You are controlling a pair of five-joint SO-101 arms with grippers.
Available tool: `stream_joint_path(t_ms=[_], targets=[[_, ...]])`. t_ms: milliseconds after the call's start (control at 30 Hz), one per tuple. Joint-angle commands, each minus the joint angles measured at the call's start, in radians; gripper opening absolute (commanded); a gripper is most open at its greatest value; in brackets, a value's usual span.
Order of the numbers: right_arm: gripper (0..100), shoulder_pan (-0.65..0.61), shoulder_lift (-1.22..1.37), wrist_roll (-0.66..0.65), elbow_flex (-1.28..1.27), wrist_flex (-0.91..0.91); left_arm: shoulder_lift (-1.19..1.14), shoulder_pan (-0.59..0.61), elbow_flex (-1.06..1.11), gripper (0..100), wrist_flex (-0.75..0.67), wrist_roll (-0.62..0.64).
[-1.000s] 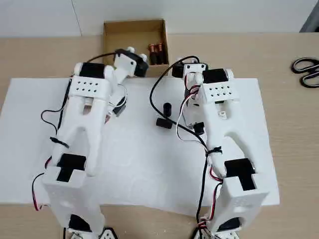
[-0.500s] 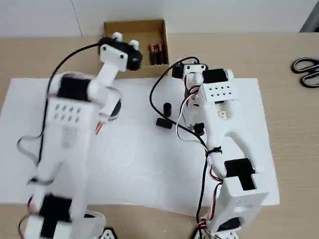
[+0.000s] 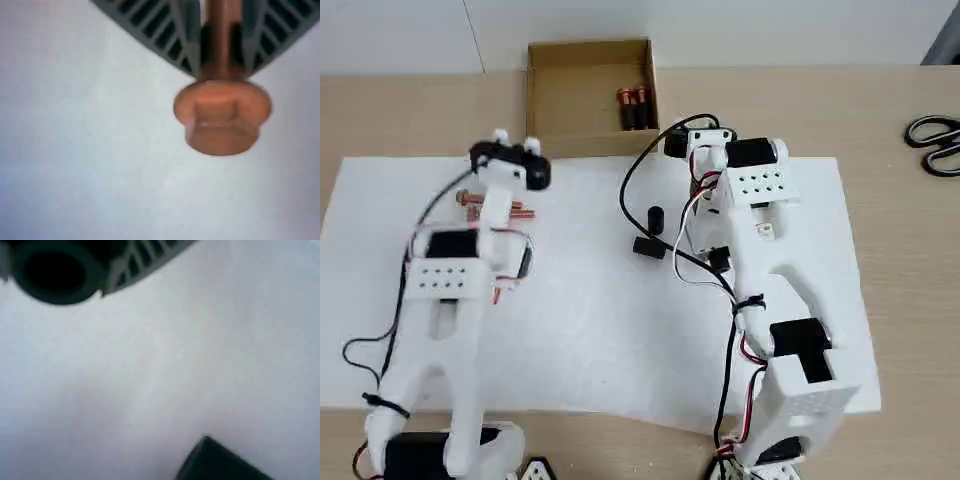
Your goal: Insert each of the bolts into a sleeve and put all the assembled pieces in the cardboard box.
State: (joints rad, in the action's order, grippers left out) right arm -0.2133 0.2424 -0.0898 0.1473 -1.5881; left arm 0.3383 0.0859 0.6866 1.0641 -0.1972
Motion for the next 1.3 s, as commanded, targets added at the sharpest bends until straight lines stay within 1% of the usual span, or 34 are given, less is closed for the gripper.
stream_joint_path(t_ms=[0, 167, 333, 533, 667, 733, 1133, 1267], targets=[[0.6, 0.004, -0.073, -0.002, 0.006, -0.01, 0.04, 0.006, 0.039, 1, -0.077, 0.003], [0.6, 0.002, -0.073, -0.002, 0.006, -0.004, -0.002, 0.009, -0.054, 1, 0.1, 0.005], [0.6, 0.002, -0.073, 0.0, 0.006, -0.001, -0.149, 0.009, -0.162, 1, 0.181, 0.006], [0.6, 0.002, -0.073, 0.0, 0.006, -0.004, -0.295, 0.005, -0.229, 1, 0.181, 0.038], [0.6, 0.002, -0.073, 0.0, 0.006, -0.004, -0.345, 0.006, -0.242, 8, 0.178, 0.038], [0.6, 0.002, -0.073, 0.0, 0.006, -0.004, -0.354, 0.008, -0.242, 9, 0.17, 0.038], [0.6, 0.002, -0.073, 0.0, 0.006, -0.007, -0.361, 0.009, -0.232, 9, 0.12, 0.038], [0.6, 0.002, -0.073, 0.0, 0.006, -0.008, -0.365, 0.006, -0.229, 5, 0.1, 0.038]])
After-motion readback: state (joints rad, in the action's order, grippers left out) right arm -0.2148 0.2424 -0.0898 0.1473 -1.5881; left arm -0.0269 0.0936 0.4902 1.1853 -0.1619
